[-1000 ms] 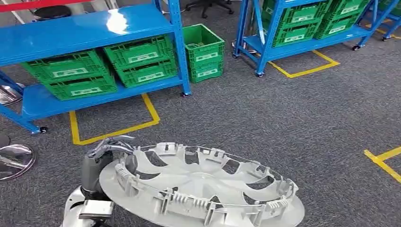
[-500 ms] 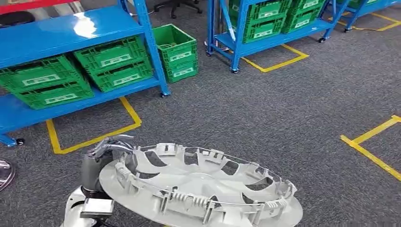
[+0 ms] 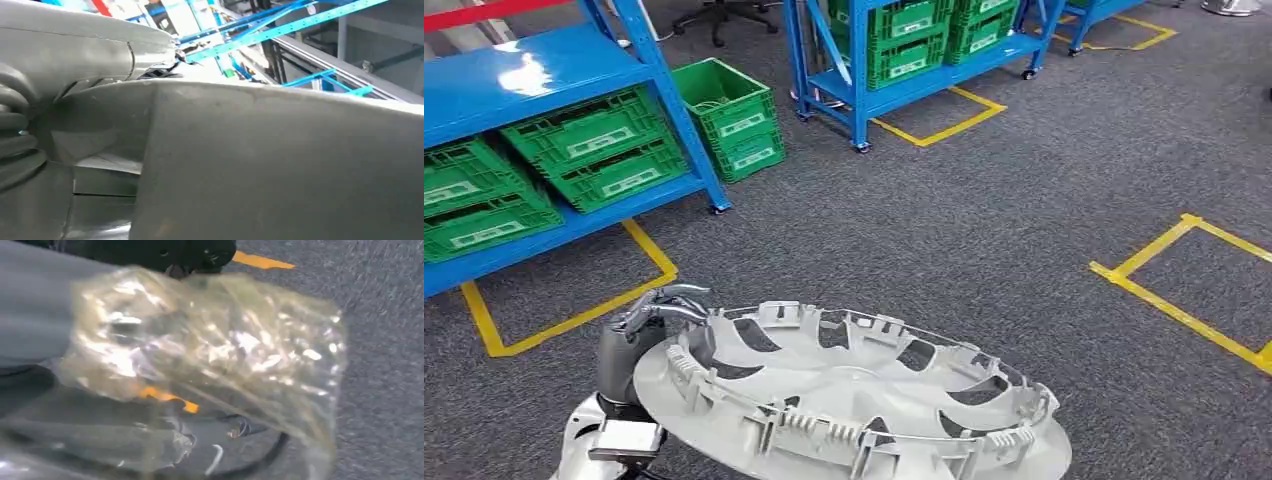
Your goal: Take the parts from the cabinet and place them on the table.
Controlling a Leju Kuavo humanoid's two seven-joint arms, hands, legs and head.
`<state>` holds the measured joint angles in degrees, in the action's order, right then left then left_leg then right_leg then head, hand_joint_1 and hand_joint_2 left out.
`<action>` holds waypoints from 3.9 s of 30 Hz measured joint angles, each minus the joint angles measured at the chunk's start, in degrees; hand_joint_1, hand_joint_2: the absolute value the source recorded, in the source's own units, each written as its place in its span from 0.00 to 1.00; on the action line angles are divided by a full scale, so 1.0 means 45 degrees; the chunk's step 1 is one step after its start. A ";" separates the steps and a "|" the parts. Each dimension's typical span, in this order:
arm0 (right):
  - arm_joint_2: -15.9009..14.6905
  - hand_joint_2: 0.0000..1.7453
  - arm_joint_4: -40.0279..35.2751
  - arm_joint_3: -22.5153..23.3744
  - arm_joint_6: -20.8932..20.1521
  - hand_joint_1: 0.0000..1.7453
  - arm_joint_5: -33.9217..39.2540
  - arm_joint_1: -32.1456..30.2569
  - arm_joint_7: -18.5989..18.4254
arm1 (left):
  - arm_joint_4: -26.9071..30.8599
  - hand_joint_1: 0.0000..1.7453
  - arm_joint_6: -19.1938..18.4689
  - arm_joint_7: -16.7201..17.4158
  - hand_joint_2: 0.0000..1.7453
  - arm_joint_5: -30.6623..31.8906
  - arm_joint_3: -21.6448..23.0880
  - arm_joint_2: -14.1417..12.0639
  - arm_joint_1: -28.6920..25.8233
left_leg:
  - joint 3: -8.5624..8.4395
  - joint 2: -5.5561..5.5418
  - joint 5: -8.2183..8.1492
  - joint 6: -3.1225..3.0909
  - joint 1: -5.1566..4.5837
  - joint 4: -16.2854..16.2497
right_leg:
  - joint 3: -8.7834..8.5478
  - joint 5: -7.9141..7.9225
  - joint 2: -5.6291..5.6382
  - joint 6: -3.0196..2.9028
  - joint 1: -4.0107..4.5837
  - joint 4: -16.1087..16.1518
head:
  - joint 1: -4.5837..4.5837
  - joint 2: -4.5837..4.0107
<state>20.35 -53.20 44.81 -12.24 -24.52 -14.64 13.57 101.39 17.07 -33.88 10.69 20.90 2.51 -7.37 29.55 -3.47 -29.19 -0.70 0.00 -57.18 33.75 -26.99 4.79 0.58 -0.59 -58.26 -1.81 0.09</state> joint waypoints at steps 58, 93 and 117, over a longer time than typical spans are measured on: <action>0.0049 0.00 0.0413 0.0524 -0.0029 0.00 -0.0369 0.0226 0.0199 | -0.0019 1.00 -0.0219 0.0000 1.00 0.0015 0.0005 -0.0010 -0.0004 | 0.0675 0.0648 -0.0328 0.0038 -0.0012 -0.1631 | -0.0267 -0.0161 -0.0239 -0.0242 0.0114 0.0069 | 0.0151 0.0000; 0.0063 0.00 0.0437 0.0617 -0.0029 0.00 -0.0389 0.0275 0.0194 | -0.0024 1.00 -0.0238 -0.0015 1.00 0.0005 -0.0005 -0.0005 0.0029 | 0.0179 0.0125 0.0024 0.0099 -0.0011 -0.0041 | -0.0035 -0.0033 0.0122 0.0057 -0.0016 0.0102 | 0.0214 0.0000; 0.0063 0.00 0.0510 0.0743 -0.0053 0.00 -0.0602 0.0337 0.0233 | -0.0029 1.00 -0.0262 0.0005 1.00 -0.0005 -0.0019 -0.0019 0.0036 | 0.1710 0.0868 -0.1567 0.0380 0.0035 -0.3685 | -0.0364 -0.0144 -0.0614 -0.0273 0.0059 0.0293 | 0.0175 0.0000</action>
<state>20.63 -50.90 48.15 -12.48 -27.23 -13.12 14.62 101.26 15.89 -33.86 10.67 20.81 2.43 -7.20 37.25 0.43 -36.24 1.01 0.15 -73.77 32.12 -27.64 2.02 -0.65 -0.32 -56.94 -1.03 0.09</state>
